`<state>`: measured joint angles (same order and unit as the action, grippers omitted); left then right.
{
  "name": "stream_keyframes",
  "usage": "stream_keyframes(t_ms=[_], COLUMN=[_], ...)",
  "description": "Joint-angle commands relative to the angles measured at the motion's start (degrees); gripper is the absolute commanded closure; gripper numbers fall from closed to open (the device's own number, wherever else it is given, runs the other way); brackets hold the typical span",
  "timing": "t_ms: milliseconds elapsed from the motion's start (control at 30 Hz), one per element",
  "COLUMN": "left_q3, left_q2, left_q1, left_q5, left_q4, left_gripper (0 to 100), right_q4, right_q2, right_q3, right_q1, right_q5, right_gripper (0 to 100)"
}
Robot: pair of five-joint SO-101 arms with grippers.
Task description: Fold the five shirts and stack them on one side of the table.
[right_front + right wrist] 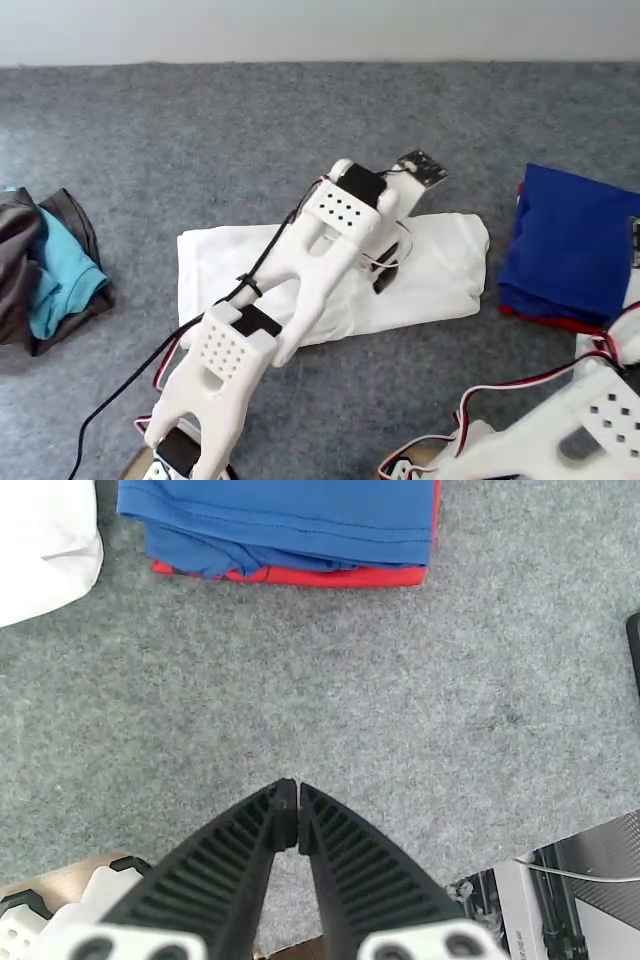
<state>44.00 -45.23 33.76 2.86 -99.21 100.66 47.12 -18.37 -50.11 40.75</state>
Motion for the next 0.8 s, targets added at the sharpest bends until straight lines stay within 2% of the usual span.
stream_keyframes(t_ms=[0,233,400,533,633,767], left_q3=[2.1,-14.2,-24.0,-28.6,-28.3,-23.7], left_q2=[5.5,12.3,12.4,12.4,13.2,17.1], left_q1=[1.1,1.0,-2.0,-2.0,-0.4,0.8], left_q5=[-1.1,-1.0,-1.1,-1.1,-1.2,-3.5], left_q4=[-1.3,0.1,10.1,15.5,14.3,8.7], left_gripper=[79,79,79,79,79,79], right_q4=[2.2,2.2,2.2,2.2,2.2,2.2], right_q2=[1.4,1.4,1.4,1.4,1.4,1.4], right_q3=[0.4,0.1,0.1,0.1,0.1,0.1], right_q1=[-0.6,-6.3,-10.2,-10.2,-9.8,-8.9], right_q5=[-0.2,1.1,6.8,6.9,6.8,6.8], right_gripper=[98.4,98.3,98.3,98.3,98.3,98.3])
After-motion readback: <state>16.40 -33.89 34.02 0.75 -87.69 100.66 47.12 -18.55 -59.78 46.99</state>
